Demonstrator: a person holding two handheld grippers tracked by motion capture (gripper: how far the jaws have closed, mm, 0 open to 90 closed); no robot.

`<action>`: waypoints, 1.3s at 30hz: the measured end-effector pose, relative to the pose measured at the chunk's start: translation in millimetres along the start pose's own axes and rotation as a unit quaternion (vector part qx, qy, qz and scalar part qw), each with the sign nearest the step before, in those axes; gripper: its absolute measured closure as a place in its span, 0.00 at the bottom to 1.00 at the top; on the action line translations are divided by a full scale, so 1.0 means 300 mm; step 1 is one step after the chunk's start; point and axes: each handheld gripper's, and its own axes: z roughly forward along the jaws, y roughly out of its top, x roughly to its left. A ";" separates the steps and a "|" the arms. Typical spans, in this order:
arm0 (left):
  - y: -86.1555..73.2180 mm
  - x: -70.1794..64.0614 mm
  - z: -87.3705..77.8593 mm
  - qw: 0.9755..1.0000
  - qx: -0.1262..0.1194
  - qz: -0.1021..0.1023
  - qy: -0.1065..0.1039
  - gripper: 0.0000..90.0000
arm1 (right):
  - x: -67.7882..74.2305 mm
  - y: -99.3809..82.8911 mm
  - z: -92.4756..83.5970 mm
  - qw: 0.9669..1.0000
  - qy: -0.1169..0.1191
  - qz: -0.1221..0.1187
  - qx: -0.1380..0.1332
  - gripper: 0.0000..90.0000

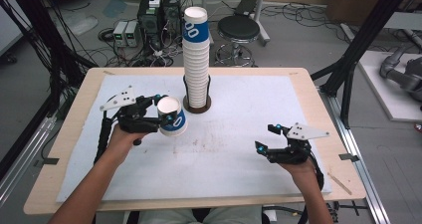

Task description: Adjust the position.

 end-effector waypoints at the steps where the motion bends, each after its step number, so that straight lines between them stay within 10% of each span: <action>1: -0.002 -0.001 0.002 1.000 0.000 -0.001 -0.002 0.33 | 0.007 0.004 0.007 1.000 0.004 0.004 0.000 0.23; 18: -0.038 -0.062 0.079 0.999 0.006 0.003 -0.047 0.33 | 0.102 0.078 0.105 0.994 0.109 -0.026 -0.004 0.23; 39: -0.034 -0.128 0.166 0.995 0.001 0.005 -0.095 0.33 | 0.158 0.136 0.202 0.984 0.175 -0.042 -0.011 0.23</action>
